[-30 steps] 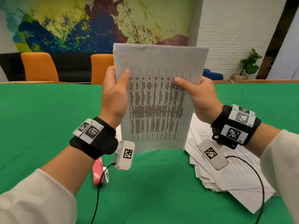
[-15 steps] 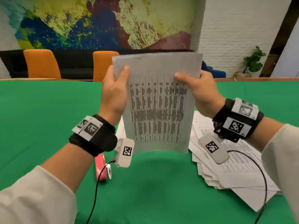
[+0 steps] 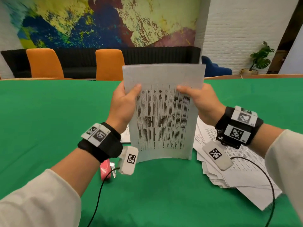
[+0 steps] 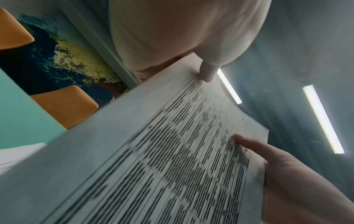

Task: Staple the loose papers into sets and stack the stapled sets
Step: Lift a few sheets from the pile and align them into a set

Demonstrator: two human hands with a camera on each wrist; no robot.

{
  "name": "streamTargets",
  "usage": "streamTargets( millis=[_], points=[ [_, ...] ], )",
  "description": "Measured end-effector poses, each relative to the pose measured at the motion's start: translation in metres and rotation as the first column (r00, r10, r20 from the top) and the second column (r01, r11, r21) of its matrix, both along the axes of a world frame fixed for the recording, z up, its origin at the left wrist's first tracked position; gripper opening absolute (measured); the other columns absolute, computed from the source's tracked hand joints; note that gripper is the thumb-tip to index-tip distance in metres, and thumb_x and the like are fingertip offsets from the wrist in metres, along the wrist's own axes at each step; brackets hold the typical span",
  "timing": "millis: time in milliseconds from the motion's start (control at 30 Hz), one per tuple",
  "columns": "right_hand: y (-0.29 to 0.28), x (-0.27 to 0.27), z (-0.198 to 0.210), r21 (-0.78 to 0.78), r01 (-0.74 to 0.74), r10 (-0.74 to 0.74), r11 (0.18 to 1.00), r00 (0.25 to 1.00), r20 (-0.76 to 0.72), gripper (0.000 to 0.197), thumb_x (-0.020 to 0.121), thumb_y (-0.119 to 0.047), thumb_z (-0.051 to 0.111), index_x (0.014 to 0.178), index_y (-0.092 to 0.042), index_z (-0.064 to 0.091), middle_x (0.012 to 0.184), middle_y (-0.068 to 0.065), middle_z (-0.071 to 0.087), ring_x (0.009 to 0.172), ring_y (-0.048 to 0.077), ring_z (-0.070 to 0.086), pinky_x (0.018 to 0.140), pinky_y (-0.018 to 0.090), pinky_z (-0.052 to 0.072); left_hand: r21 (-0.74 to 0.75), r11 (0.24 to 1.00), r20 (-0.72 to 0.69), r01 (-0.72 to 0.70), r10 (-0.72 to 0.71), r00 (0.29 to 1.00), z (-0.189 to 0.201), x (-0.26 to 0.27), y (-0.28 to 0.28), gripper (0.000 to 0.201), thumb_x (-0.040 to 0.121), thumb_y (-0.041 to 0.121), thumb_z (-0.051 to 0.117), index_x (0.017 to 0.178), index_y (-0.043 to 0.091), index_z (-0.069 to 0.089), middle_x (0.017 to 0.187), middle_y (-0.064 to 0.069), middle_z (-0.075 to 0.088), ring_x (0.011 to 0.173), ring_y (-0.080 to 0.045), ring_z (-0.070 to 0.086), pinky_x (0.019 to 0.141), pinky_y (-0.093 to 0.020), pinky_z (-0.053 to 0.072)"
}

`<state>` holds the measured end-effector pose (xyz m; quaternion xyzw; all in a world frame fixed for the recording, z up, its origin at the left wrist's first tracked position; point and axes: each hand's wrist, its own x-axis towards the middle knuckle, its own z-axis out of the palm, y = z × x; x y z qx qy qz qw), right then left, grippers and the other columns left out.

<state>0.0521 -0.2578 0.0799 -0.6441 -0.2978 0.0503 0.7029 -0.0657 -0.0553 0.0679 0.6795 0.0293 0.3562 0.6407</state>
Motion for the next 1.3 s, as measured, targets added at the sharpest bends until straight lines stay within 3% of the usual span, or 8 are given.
streamTargets(
  millis=[133, 333, 533, 700, 900, 1067, 1200, 1300],
  points=[
    [0.000, -0.002, -0.018, -0.034, -0.009, 0.008, 0.999, 0.999, -0.033, 0.014, 0.096, -0.014, 0.071, 0.109, -0.017, 0.074, 0.110, 0.006, 0.079, 0.103, 0.022, 0.076, 0.095, 0.046, 0.059, -0.017, 1.000, -0.054, -0.009, 0.008, 0.998, -0.017, -0.003, 0.002, 0.027, 0.108, 0.017, 0.054, 0.132, 0.010, 0.063, 0.120, -0.004, 0.076, 0.109, -0.021, 0.074, 0.098, -0.049, 0.059],
    [0.003, -0.002, 0.004, 0.088, -0.013, 0.018, 0.996, 0.998, -0.057, 0.014, 0.095, -0.011, 0.071, 0.109, -0.015, 0.073, 0.108, 0.007, 0.080, 0.100, 0.024, 0.077, 0.087, 0.043, 0.063, -0.034, 0.999, 0.047, -0.019, 0.020, 0.999, 0.008, -0.001, 0.004, 0.029, 0.108, 0.015, 0.052, 0.135, 0.007, 0.060, 0.122, -0.006, 0.076, 0.110, -0.022, 0.074, 0.091, -0.038, 0.062],
    [0.005, -0.008, -0.032, 0.006, 0.017, -0.016, 1.000, 0.996, -0.090, 0.016, 0.093, -0.011, 0.074, 0.107, -0.017, 0.074, 0.107, 0.005, 0.080, 0.101, 0.023, 0.076, 0.098, 0.050, 0.058, -0.032, 0.999, -0.081, -0.009, 0.007, 0.997, -0.025, -0.009, -0.006, 0.029, 0.107, 0.019, 0.055, 0.135, 0.012, 0.061, 0.121, -0.004, 0.076, 0.109, -0.023, 0.074, 0.099, -0.053, 0.058],
    [0.001, -0.005, -0.013, 0.084, 0.008, -0.008, 0.996, 1.000, 0.004, 0.019, 0.095, -0.011, 0.072, 0.111, -0.020, 0.073, 0.112, 0.005, 0.079, 0.106, 0.023, 0.075, 0.094, 0.047, 0.059, -0.032, 0.999, 0.050, -0.013, 0.015, 0.999, 0.002, -0.004, -0.003, 0.029, 0.107, 0.015, 0.053, 0.135, 0.008, 0.061, 0.125, -0.006, 0.074, 0.115, -0.024, 0.072, 0.100, -0.049, 0.058],
    [-0.004, -0.007, -0.052, -0.072, 0.016, -0.018, 0.997, 0.999, -0.036, 0.023, 0.095, -0.014, 0.071, 0.118, -0.015, 0.073, 0.113, 0.002, 0.079, 0.106, 0.023, 0.075, 0.101, 0.053, 0.056, -0.014, 0.999, -0.154, -0.036, 0.034, 0.987, -0.053, -0.007, -0.009, 0.027, 0.103, 0.026, 0.063, 0.128, 0.017, 0.066, 0.119, 0.002, 0.075, 0.112, -0.017, 0.070, 0.106, -0.053, 0.053],
    [-0.008, -0.002, -0.038, -0.043, -0.008, 0.006, 0.999, 0.998, -0.062, 0.021, 0.097, -0.013, 0.069, 0.118, -0.015, 0.071, 0.115, 0.004, 0.078, 0.106, 0.023, 0.075, 0.093, 0.046, 0.059, -0.059, 0.998, -0.126, -0.007, 0.000, 0.992, -0.043, -0.007, -0.006, 0.046, 0.095, 0.037, 0.064, 0.137, 0.017, 0.062, 0.128, 0.001, 0.072, 0.122, -0.019, 0.067, 0.108, -0.050, 0.051],
    [-0.008, 0.000, -0.059, -0.173, -0.027, 0.005, 0.985, 0.992, -0.125, 0.026, 0.097, -0.011, 0.069, 0.123, -0.013, 0.072, 0.118, 0.001, 0.078, 0.110, 0.023, 0.074, 0.104, 0.053, 0.054, -0.034, 0.999, -0.249, -0.003, -0.006, 0.968, -0.065, -0.007, -0.005, 0.029, 0.103, 0.024, 0.063, 0.130, 0.017, 0.066, 0.120, 0.002, 0.076, 0.115, -0.020, 0.071, 0.107, -0.054, 0.052],
    [-0.012, 0.002, -0.063, -0.154, -0.023, 0.001, 0.988, 0.989, -0.146, 0.027, 0.097, -0.010, 0.069, 0.124, -0.012, 0.072, 0.117, 0.002, 0.078, 0.107, 0.024, 0.075, 0.103, 0.053, 0.055, -0.020, 1.000, -0.276, -0.001, -0.005, 0.961, -0.070, -0.006, 0.000, 0.026, 0.104, 0.020, 0.061, 0.129, 0.016, 0.068, 0.116, 0.003, 0.078, 0.110, -0.019, 0.073, 0.104, -0.052, 0.055]
  ],
)
